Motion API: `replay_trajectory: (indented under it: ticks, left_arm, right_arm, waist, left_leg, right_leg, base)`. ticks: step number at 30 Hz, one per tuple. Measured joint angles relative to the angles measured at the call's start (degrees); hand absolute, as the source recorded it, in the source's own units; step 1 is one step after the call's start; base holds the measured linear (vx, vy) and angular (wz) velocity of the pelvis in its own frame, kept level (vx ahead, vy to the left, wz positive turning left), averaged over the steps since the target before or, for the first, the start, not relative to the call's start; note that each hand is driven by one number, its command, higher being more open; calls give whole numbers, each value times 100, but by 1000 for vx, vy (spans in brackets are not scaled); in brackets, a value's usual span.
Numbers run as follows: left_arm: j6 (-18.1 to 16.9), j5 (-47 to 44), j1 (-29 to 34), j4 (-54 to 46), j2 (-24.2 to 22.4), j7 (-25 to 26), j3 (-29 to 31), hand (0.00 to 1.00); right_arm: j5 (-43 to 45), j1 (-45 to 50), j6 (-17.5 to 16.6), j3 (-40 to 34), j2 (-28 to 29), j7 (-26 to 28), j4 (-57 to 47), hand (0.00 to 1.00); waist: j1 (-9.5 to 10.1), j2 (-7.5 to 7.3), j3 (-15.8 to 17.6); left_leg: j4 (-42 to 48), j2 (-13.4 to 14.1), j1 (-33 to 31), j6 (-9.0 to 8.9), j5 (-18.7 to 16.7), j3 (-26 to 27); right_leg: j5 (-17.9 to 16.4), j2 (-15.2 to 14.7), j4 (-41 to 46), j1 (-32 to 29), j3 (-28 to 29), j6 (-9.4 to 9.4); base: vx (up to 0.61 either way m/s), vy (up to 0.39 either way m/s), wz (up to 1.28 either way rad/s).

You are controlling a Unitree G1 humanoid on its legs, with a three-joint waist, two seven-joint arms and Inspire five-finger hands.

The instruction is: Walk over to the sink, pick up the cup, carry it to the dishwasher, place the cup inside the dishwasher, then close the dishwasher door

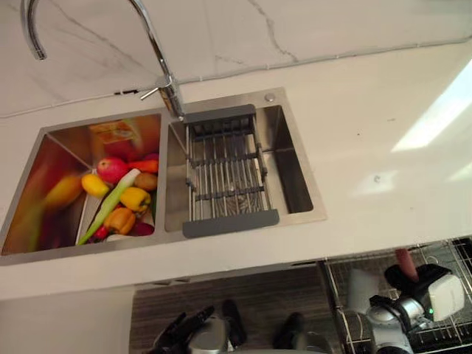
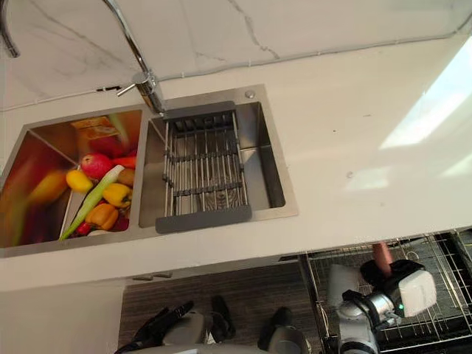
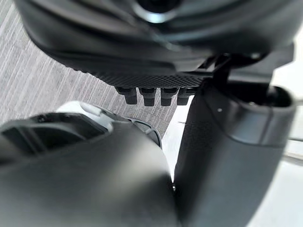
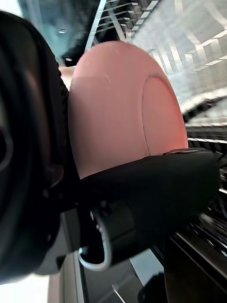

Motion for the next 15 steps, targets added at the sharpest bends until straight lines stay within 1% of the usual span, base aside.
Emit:
replay_trajectory:
  ticks: [1,5,6,8,9,13,15]
  left_arm:
    - [1,-33,-43,0,4,-20,0,100]
    - [4,-220,-142,-1,16,-29,-21,100]
    - [5,-222,-175,-1,19,-31,-22,100]
    - [4,-225,-217,-2,19,-32,-22,100]
    - [2,-224,-310,-7,24,-30,-20,100]
    - [1,-224,-489,-20,19,-26,-20,100]
    - [5,-218,-586,-29,7,2,-21,100]
  right_arm:
    - [64,-47,64,-6,-70,-14,1,0]
    - [203,-149,304,-109,-90,8,55,0]
    - [256,-160,381,-108,-84,70,82,100]
    - [392,-167,435,-108,-76,103,126,100]
    - [550,-171,529,-109,-42,144,170,100]
    - [887,-167,578,-111,98,244,240,100]
    - [1059,-162,579,-110,200,275,252,100]
  waist:
    - [1,7,64]
    - [3,3,127]
    - [8,4,134]
    - [11,1,161]
    - [14,1,231]
    - [12,-32,329]
    - [12,-38,364]
  left_leg:
    - [38,5,-34,1,0,6]
    - [108,6,-198,1,0,59]
    - [111,6,-227,1,0,111]
    - [122,6,-231,1,0,190]
    - [154,9,-238,0,0,243]
    - [230,45,-250,2,-3,334]
    - [294,94,-266,44,-35,361]
  right_leg:
    - [-30,-31,64,-29,-18,-4]
    - [-116,-117,228,-203,-41,-30]
    - [-114,-136,257,-243,-37,-35]
    - [-115,-159,277,-251,-37,-32]
    - [-117,-182,297,-253,-35,-24]
    - [-101,-179,296,-263,16,3]
    - [-101,-145,294,-280,56,1]
  base:
    - [-54,29,9]
    - [-55,32,7]
    - [-21,39,2]
    - [-21,36,2]
    - [0,0,0]
    - [-16,3,-6]
    - [-26,-17,-11]
